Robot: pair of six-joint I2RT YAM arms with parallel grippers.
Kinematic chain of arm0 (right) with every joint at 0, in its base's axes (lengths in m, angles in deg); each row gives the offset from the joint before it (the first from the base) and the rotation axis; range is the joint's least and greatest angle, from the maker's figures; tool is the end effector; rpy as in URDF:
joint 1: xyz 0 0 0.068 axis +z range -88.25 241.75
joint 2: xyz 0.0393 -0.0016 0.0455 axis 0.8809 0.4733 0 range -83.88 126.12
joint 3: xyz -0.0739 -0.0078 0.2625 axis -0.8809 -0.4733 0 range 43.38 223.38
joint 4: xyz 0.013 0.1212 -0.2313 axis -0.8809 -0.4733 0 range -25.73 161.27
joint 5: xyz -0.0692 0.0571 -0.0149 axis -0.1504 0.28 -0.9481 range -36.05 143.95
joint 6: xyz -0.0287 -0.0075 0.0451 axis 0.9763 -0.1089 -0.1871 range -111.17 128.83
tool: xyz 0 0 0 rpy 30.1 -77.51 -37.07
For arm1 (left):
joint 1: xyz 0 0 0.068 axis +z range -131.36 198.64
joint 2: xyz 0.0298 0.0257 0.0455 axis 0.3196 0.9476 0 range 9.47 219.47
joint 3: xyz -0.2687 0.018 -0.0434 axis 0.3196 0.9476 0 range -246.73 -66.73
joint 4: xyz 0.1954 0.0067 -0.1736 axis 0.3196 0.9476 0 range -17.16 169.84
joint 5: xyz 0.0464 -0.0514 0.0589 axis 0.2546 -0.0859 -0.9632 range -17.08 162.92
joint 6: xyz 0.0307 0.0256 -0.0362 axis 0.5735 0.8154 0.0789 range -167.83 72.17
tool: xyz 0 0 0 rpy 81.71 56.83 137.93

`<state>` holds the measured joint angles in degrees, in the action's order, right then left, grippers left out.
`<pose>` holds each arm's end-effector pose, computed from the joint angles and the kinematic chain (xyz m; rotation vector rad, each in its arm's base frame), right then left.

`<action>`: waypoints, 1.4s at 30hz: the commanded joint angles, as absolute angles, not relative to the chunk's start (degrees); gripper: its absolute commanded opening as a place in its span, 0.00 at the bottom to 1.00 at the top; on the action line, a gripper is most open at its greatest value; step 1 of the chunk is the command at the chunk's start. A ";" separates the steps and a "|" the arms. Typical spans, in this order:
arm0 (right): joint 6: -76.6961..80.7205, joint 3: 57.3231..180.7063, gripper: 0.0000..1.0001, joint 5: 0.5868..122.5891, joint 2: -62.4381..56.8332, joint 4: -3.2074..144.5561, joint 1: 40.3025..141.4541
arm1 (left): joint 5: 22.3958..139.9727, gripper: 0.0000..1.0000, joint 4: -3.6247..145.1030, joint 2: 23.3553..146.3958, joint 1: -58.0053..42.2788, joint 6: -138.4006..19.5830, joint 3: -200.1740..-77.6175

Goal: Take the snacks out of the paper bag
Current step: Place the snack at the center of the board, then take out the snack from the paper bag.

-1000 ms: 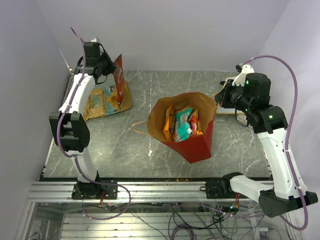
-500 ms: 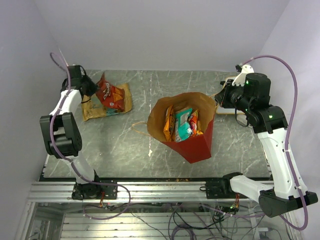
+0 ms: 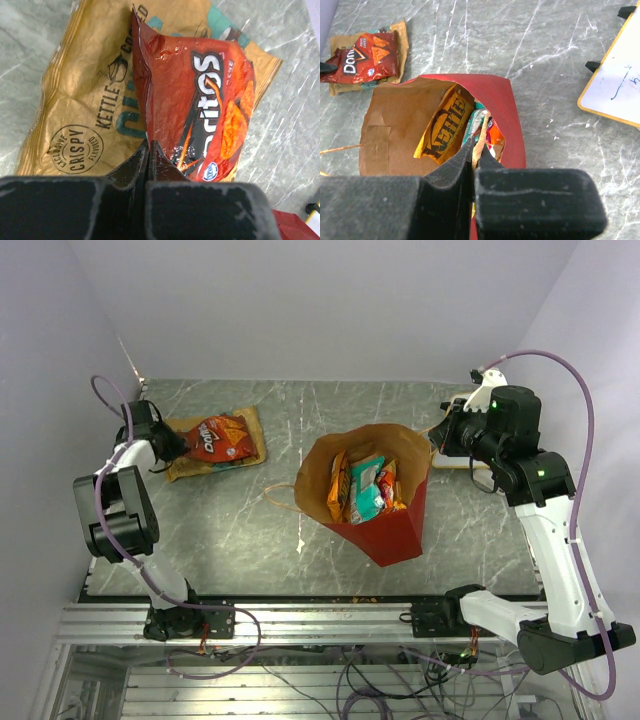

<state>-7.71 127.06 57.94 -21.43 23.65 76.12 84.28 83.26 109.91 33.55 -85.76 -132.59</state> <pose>0.1958 0.0526 0.4435 -0.0057 2.0548 0.4085 0.3697 0.0912 0.2065 -0.9695 2.1710 -0.4278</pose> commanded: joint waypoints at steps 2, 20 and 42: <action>-7.91 128.37 0.00 58.49 -21.87 25.43 76.37 | 86.38 0.07 79.39 110.81 33.95 -84.28 -131.51; -8.17 127.65 0.00 59.59 -22.23 25.87 76.40 | 72.37 0.72 92.36 98.89 36.63 -75.04 -132.15; -11.94 120.15 0.00 76.19 -21.81 33.63 76.35 | 72.81 0.69 106.62 76.93 -12.66 -90.38 -142.90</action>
